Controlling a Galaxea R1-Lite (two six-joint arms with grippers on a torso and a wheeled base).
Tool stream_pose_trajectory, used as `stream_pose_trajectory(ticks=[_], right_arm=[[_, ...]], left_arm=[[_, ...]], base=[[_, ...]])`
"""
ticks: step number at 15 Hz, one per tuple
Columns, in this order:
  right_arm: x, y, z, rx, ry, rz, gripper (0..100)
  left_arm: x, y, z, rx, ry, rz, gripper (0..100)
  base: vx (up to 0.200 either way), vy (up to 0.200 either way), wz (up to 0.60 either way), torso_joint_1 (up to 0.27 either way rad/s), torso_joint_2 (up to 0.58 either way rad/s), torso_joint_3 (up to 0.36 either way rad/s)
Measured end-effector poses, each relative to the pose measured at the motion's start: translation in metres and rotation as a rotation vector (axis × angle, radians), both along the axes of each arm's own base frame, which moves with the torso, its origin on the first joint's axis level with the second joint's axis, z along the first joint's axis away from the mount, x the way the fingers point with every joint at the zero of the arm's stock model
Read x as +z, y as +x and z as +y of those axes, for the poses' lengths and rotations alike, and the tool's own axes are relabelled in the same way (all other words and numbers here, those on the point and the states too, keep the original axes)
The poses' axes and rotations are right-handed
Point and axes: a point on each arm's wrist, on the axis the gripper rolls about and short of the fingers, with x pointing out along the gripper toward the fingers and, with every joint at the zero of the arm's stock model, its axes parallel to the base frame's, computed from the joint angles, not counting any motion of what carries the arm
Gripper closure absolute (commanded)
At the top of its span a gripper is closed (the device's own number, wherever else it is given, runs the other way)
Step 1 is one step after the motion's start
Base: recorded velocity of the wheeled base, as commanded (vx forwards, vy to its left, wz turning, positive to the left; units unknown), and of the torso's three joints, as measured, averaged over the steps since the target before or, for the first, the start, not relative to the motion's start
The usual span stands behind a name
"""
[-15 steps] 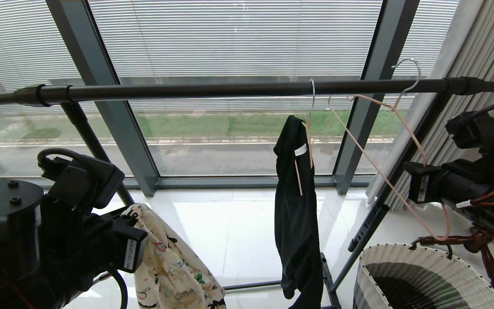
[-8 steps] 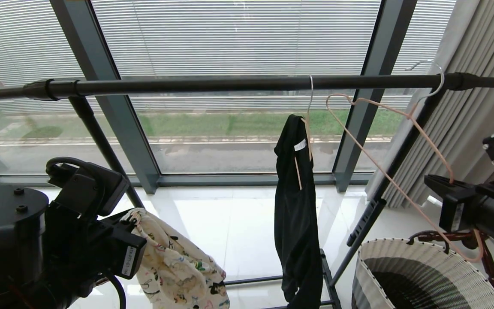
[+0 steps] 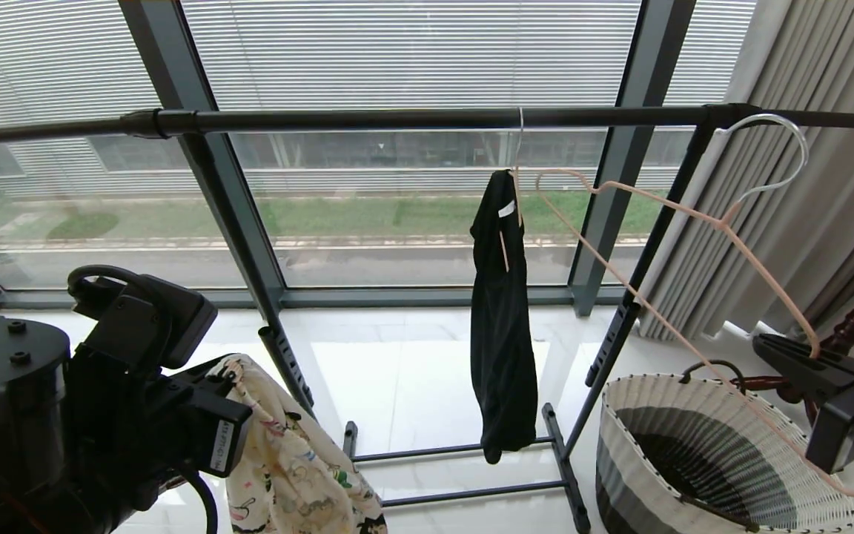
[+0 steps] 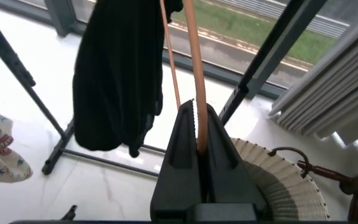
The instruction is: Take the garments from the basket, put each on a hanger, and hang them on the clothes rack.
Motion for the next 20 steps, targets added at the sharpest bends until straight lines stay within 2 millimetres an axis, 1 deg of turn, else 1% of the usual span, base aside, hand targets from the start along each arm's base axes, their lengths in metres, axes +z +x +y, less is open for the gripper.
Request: stream_pose_trajectory(ticks=[3, 5, 8, 10, 13, 17, 20], right_arm=[[0.002, -0.014, 0.014, 0.142, -0.016, -0.016, 100], [-0.002, -0.027, 0.025, 0.268, -0.041, 0.004, 100], [-0.011, -0.043, 0.047, 0.439, -0.089, 0.043, 100], [-0.018, -0.05, 0.059, 0.508, -0.115, 0.072, 100], [-0.023, -0.052, 0.069, 0.538, -0.122, 0.09, 100], [-0.026, -0.053, 0.071, 0.542, -0.135, 0.098, 100], [-0.026, -0.053, 0.071, 0.541, -0.137, 0.098, 100]], left_arm=[[0.002, 0.001, -0.001, -0.004, -0.009, -0.005, 100], [0.013, 0.006, -0.006, -0.003, -0.075, -0.066, 100], [0.035, 0.026, -0.022, 0.017, -0.226, -0.169, 100], [0.045, 0.038, -0.032, 0.023, -0.257, -0.19, 100], [0.046, 0.05, -0.039, 0.03, -0.255, -0.19, 100], [0.044, 0.06, -0.033, 0.078, -0.244, -0.189, 100], [0.047, 0.067, -0.028, 0.109, -0.246, -0.2, 100]], base=[[0.0, 0.0, 0.0, 0.0, 0.0, 0.0], [0.0, 0.0, 0.0, 0.0, 0.0, 0.0], [0.0, 0.0, 0.0, 0.0, 0.0, 0.0], [0.0, 0.0, 0.0, 0.0, 0.0, 0.0], [0.0, 0.0, 0.0, 0.0, 0.0, 0.0], [0.0, 0.0, 0.0, 0.0, 0.0, 0.0], [0.0, 0.0, 0.0, 0.0, 0.0, 0.0]])
